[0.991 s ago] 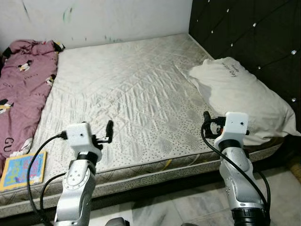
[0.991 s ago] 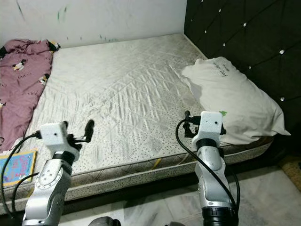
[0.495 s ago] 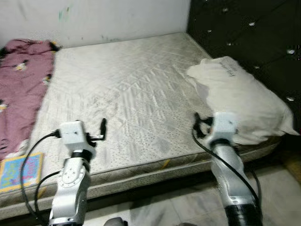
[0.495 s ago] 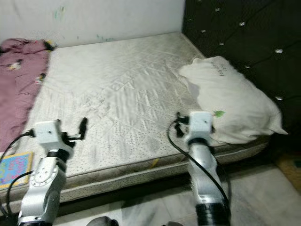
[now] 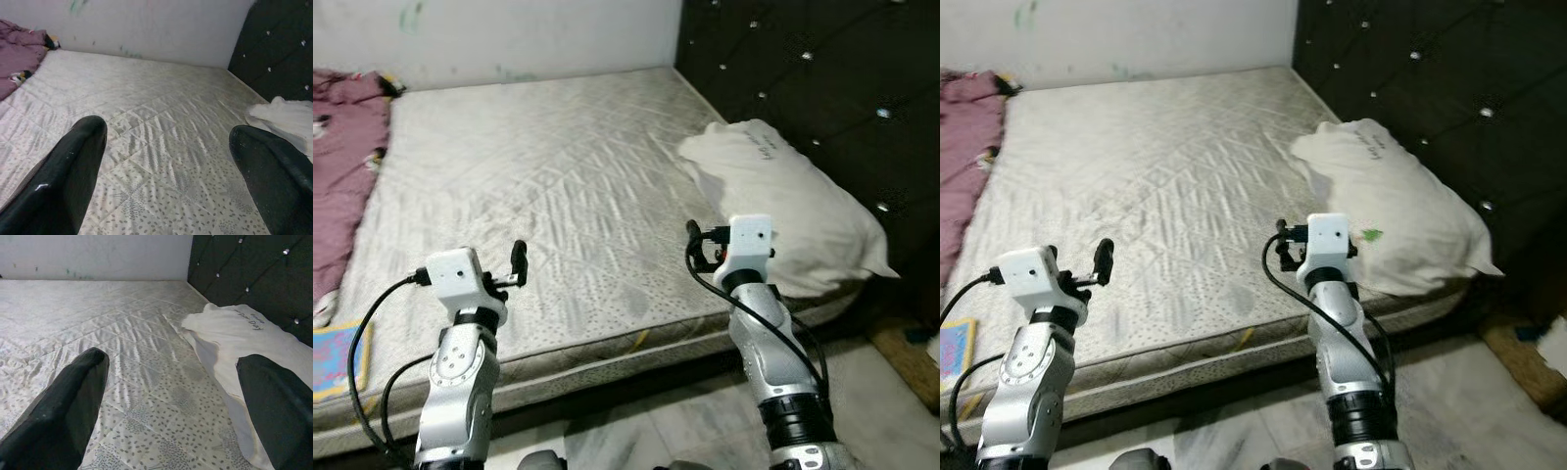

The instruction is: Clean up the room

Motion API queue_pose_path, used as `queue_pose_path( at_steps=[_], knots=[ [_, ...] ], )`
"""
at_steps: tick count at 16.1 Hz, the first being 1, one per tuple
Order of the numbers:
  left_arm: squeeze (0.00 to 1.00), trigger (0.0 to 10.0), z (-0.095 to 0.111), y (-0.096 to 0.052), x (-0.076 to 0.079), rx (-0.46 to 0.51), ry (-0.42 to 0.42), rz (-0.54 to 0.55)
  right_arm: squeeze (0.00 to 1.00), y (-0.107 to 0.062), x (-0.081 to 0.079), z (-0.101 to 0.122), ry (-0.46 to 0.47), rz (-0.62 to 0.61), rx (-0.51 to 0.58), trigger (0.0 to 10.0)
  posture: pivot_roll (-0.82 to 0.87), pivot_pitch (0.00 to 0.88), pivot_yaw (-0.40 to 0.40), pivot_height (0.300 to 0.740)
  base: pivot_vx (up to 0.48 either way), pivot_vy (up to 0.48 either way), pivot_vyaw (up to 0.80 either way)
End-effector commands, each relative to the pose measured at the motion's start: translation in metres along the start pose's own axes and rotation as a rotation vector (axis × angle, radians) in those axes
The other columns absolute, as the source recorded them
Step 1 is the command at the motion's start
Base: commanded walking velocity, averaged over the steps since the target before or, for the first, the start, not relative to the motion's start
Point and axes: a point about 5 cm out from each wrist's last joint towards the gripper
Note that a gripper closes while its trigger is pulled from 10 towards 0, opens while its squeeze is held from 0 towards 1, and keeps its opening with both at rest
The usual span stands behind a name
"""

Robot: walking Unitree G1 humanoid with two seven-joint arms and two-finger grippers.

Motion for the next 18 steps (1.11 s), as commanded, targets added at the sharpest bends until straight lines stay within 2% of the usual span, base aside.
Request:
queue_pose_path(
  at_steps=[1, 7, 10, 18],
  knots=[
    [0.0, 10.0, 0.0, 0.001, -0.002, -0.003, 0.0, 0.0, 0.0, 0.004, -0.002, 0.003, 0.002, 0.01, 0.008, 10.0, 0.05, 0.0, -0.003, 0.74, 0.0, 0.48, 0.0],
    [0.0, 10.0, 0.001, 0.007, 0.01, 0.004, -0.021, -0.023, 0.0, 0.003, 0.005, 0.002, -0.015, -0.001, 0.009, 10.0, 0.03, 0.0, -0.001, 0.74, 0.0, 0.48, 0.0],
    [0.0, 10.0, 0.001, 0.007, 0.006, 0.007, -0.032, 0.011, 0.0, 0.005, 0.003, 0.001, -0.01, 0.011, 0.006, 10.0, 0.04, 0.0, -0.008, 0.74, 0.0, 0.48, 0.0],
    [0.0, 10.0, 0.0, 0.004, 0.004, 0.006, -0.029, 0.015, 0.0, 0.006, 0.001, -0.001, -0.008, 0.028, -0.007, 10.0, 0.04, 0.0, -0.006, 0.74, 0.0, 0.48, 0.0]
  ],
)
Point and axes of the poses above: a point about 5 cm out from each wrist's last joint towards the gripper, its own y axis pointing out of the wrist towards the gripper, its own z axis along the axis of the wrist's last joint, x = y × z, and after that the axes turned 8 degrees about y, right-handed
